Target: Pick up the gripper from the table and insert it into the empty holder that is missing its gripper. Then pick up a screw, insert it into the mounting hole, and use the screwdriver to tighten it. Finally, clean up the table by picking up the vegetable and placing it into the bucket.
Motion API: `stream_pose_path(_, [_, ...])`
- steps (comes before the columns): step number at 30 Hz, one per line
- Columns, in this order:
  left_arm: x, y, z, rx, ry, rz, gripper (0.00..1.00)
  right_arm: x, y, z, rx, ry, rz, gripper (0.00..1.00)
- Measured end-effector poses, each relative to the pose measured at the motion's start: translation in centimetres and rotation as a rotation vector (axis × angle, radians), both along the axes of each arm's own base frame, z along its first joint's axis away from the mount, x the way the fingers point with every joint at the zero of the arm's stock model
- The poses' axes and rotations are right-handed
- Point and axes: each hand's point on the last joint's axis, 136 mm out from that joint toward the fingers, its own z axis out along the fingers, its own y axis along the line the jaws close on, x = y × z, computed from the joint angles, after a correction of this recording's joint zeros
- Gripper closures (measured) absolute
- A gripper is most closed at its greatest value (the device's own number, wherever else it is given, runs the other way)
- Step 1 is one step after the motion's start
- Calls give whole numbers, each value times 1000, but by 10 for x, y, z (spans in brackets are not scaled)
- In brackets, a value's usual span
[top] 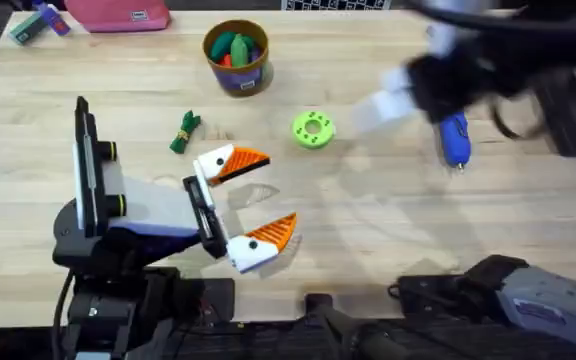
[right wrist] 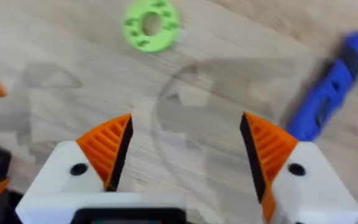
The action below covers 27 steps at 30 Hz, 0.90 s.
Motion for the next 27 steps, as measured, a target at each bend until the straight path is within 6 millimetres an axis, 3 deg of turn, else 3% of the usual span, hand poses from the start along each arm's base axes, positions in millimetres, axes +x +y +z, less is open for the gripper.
stream_pose_path(5, [0, 0, 0, 0, 0, 0, 16, -18, -74, -19, 30, 12, -299, 8])
stream_pose_path(11, [0, 0, 0, 0, 0, 0, 15, -30, -125, -41, 28, 55, -532, 8])
stream_pose_path(16, [0, 0, 0, 0, 0, 0, 15, -29, -139, -47, 27, 77, -605, 7])
stream_pose_path(27, [0, 0, 0, 0, 0, 0, 15, -14, -140, -53, 41, 80, -641, 8])
